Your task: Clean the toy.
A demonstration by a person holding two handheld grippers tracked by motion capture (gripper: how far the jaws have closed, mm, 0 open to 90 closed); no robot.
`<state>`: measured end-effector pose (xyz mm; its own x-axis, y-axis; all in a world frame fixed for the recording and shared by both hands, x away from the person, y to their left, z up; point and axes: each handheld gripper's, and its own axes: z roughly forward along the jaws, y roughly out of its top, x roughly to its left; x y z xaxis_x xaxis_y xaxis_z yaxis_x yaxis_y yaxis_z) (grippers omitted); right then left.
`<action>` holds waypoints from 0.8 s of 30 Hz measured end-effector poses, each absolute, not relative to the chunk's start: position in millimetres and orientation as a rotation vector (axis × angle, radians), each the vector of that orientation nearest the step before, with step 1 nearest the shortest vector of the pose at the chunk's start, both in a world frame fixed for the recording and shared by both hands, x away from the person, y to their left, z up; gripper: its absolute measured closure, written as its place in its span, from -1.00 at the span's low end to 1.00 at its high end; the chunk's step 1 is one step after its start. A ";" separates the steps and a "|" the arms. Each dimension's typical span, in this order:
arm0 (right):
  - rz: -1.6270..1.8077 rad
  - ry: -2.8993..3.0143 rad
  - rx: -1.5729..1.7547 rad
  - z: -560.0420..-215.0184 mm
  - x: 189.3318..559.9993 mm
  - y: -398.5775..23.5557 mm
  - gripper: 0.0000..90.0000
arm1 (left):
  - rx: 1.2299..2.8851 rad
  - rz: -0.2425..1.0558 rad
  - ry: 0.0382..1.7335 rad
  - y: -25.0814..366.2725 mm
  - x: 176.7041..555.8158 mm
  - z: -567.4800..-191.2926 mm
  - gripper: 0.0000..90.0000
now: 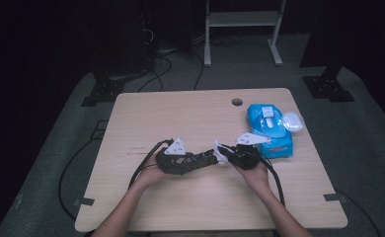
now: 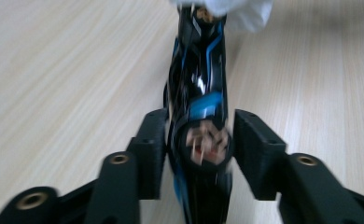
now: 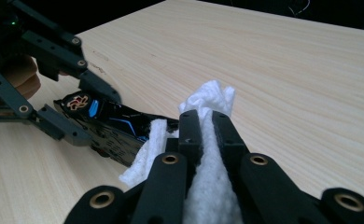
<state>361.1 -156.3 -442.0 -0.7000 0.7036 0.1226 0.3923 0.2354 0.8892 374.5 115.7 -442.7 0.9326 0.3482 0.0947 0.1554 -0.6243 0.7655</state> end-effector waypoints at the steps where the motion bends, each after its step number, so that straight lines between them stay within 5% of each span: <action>1: 1.457 2.201 1.016 -439.9 360.6 -157.2 0.85 | 2.246 0.295 0.361 112.5 374.7 -441.2 0.02; 11: 1.482 2.160 1.053 -430.9 354.5 -188.4 0.85 | 2.395 0.283 0.304 54.2 389.7 -432.3 -0.17; 24: 1.563 2.033 1.086 -411.9 349.3 -212.7 0.87 | 2.539 0.276 0.360 39.1 402.9 -434.3 -0.05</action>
